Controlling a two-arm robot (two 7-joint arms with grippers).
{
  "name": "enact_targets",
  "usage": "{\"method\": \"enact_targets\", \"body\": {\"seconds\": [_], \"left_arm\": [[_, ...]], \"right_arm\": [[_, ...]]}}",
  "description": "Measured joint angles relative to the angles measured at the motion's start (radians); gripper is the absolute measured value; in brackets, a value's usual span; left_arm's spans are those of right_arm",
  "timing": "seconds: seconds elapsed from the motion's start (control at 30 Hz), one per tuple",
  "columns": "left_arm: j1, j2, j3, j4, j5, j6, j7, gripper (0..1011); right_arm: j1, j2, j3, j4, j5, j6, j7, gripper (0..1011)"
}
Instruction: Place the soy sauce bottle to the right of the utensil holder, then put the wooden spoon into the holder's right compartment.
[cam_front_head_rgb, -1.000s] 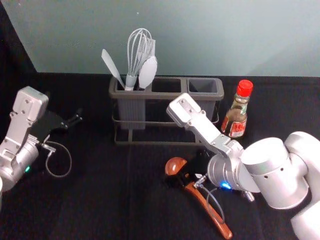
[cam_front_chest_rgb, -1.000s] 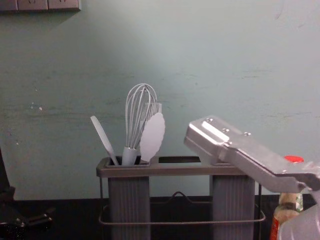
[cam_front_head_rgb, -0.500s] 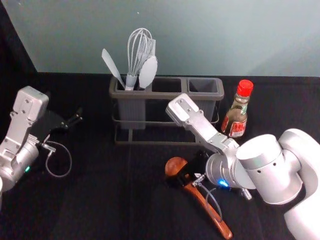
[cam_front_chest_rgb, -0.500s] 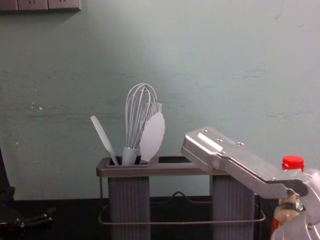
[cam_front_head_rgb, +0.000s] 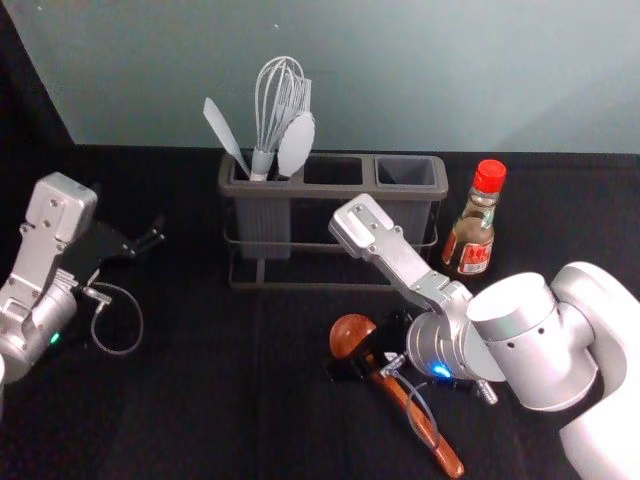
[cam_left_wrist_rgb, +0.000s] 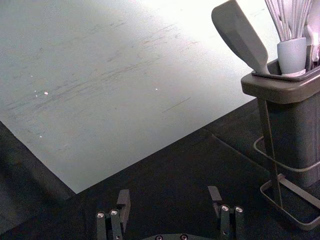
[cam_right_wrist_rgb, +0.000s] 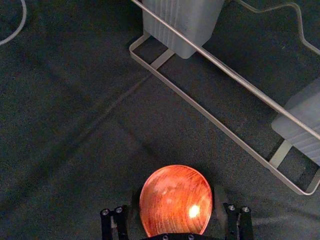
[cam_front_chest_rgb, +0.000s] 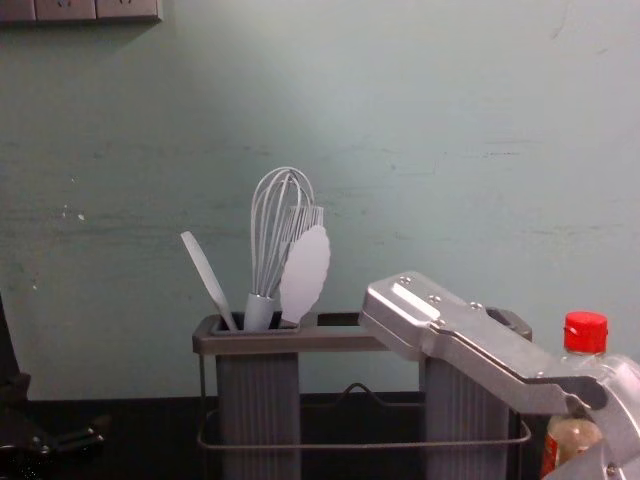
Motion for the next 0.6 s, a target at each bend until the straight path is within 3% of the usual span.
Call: {"method": "enact_targets", "body": {"seconds": [0.13, 0.37, 0.6], "left_arm": [[0.0, 0.0, 0.0, 0.0, 0.0, 0.0, 0.0, 1011], [0.0, 0.0, 0.0, 0.0, 0.0, 0.0, 0.0, 1011], [0.0, 0.0, 0.0, 0.0, 0.0, 0.0, 0.0, 1011]], "right_arm": [[-0.008, -0.01, 0.015, 0.004, -0.002, -0.005, 0.004, 999], [-0.02, -0.021, 0.034, 0.004, -0.01, -0.008, 0.006, 848], [-0.033, -0.022, 0.056, -0.02, -0.017, -0.009, 0.013, 840]]}}
